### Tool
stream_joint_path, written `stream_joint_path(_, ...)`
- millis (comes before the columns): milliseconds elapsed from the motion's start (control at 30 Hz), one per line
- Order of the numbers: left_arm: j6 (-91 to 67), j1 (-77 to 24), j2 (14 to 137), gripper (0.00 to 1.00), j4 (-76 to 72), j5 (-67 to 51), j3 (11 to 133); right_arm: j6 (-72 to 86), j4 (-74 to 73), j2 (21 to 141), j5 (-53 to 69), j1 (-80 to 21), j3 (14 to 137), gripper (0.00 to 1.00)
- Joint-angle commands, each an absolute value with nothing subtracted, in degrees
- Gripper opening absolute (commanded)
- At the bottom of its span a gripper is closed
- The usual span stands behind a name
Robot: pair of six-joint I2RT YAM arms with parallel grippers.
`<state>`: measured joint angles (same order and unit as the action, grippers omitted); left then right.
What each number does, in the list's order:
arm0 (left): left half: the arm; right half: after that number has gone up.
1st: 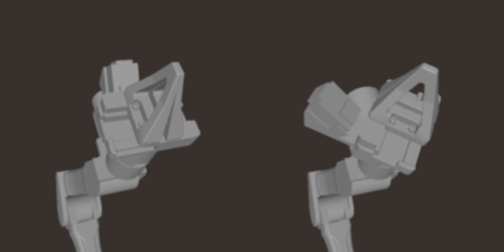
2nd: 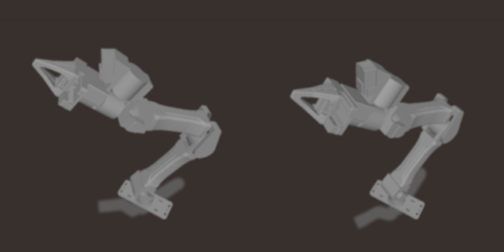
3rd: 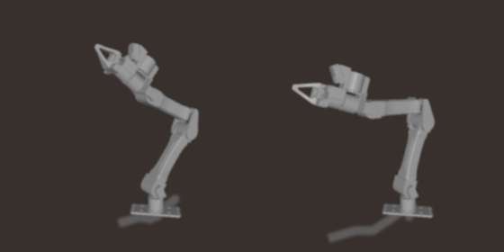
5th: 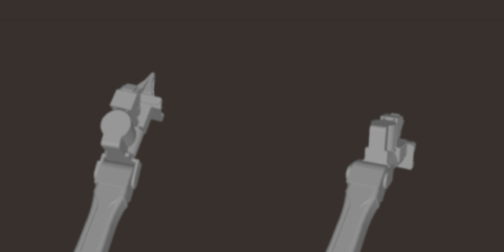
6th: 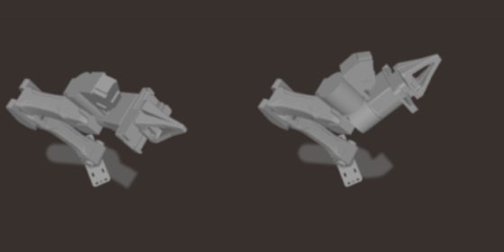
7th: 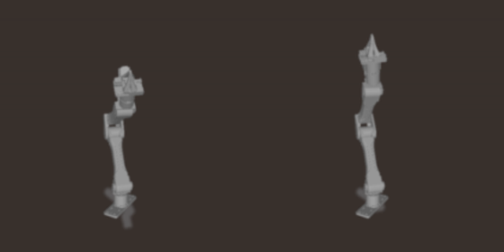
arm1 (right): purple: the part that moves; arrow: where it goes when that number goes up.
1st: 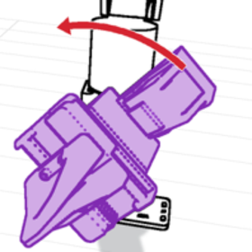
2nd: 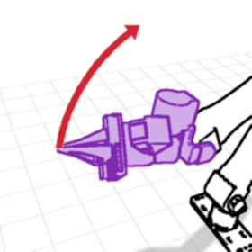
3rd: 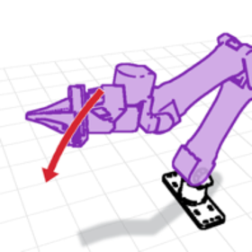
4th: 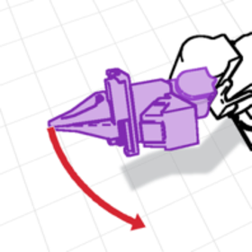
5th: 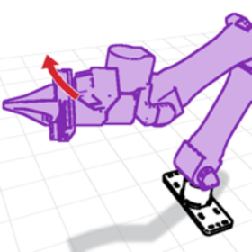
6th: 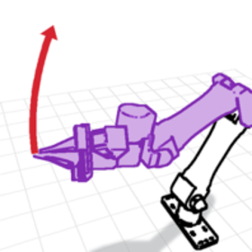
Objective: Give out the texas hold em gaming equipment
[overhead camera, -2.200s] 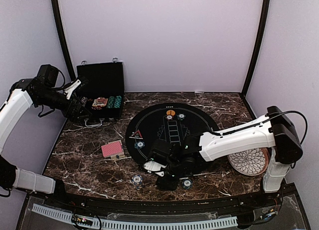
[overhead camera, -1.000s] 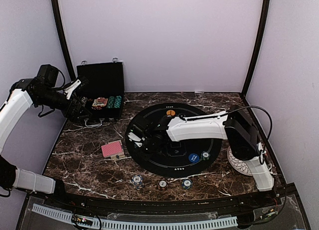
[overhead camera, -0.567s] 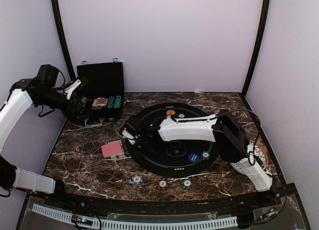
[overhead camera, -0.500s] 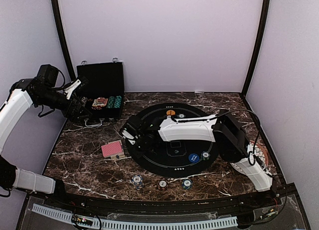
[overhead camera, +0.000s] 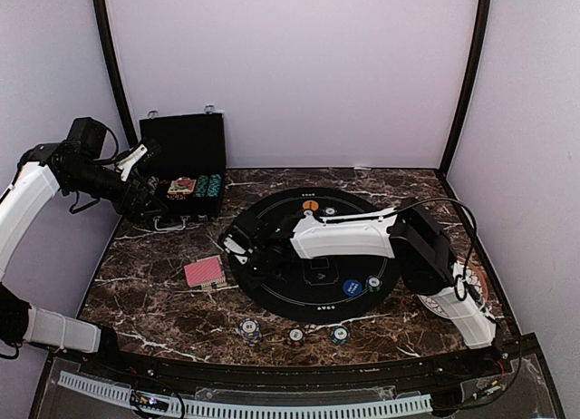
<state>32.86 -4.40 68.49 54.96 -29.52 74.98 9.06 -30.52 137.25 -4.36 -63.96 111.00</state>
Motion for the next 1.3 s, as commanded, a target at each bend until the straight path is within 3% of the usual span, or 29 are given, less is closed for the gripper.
stream_joint_path(0, 33.86, -4.75, 67.16, 0.99, 55.81, -31.05, 75.16, 10.04, -33.9, 134.47, -3.86, -63.28, 113.11, 0.51)
stream_joint_path(267, 33.75, -4.75, 67.07, 0.99, 55.64, -30.93, 75.5, 11.47, -33.0, 126.81, -2.35, -63.28, 111.13, 0.55)
stream_joint_path(433, 33.79, -4.75, 67.24, 0.99, 55.56, -30.67, 75.64, 11.34, -32.35, 117.83, -1.41, -63.58, 103.16, 0.55)
stream_joint_path(767, 34.45, -4.91, 66.28, 0.99, 55.13, -30.6, 74.05, 10.81, -34.68, 102.73, -1.3, -70.74, 77.61, 0.76)
stream_joint_path(1033, 34.28, -5.1, 66.53, 0.99, 55.68, -30.63, 74.45, 10.38, -34.98, 101.72, 2.25, -75.0, 72.22, 0.82)
stream_joint_path(1267, 34.1, -5.1, 66.53, 0.99, 56.18, -30.72, 75.03, 8.31, -34.79, 104.3, 1.27, -75.63, 72.83, 0.82)
